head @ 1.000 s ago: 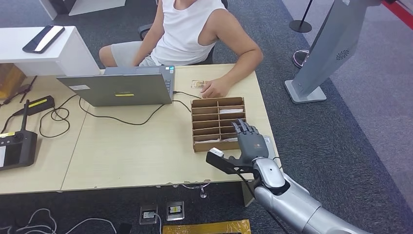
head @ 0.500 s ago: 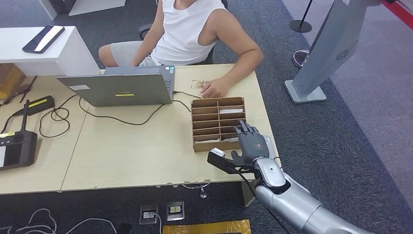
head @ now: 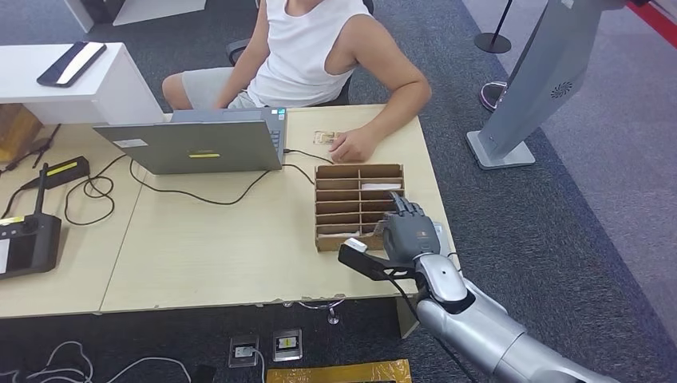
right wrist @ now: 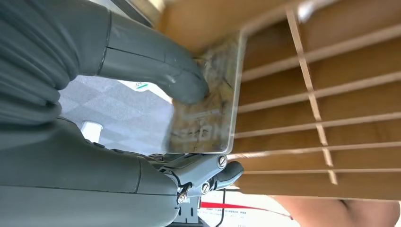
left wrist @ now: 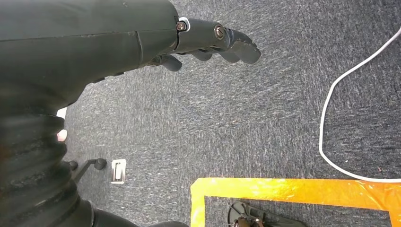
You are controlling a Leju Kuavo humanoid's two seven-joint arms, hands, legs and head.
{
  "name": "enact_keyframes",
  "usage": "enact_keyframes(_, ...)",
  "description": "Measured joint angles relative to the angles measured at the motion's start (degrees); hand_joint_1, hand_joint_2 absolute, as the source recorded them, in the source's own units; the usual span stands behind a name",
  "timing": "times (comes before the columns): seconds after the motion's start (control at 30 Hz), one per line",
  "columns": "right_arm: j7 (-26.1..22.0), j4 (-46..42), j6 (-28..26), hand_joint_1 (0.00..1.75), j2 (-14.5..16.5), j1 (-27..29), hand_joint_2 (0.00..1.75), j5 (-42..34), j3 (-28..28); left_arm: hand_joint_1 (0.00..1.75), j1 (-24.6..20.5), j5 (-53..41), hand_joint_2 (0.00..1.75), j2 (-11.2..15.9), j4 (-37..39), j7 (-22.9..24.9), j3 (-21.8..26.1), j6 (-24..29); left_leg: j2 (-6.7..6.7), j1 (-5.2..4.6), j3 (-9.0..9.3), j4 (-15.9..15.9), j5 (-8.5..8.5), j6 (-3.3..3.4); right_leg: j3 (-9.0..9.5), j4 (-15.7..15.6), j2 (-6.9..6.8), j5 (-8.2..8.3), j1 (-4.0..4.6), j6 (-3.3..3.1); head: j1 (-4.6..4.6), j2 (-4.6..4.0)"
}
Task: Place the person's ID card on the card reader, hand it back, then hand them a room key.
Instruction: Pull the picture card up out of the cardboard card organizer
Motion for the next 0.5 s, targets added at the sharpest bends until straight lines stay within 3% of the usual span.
enact_keyframes(0.5, -2.5, 3.1, -2.5, 1.75, 2.8, -2.4, 1.75, -0.6, 0.9, 0.00, 0.0, 0.0, 1.75, 0.0, 0.0, -0.4, 0.0, 0.1, 0.00, 0.00, -0.01, 0.0, 0.00, 0.00, 0.00, 0.0, 0.00, 0.00, 0.00, 0.00, 0.02, 0.00)
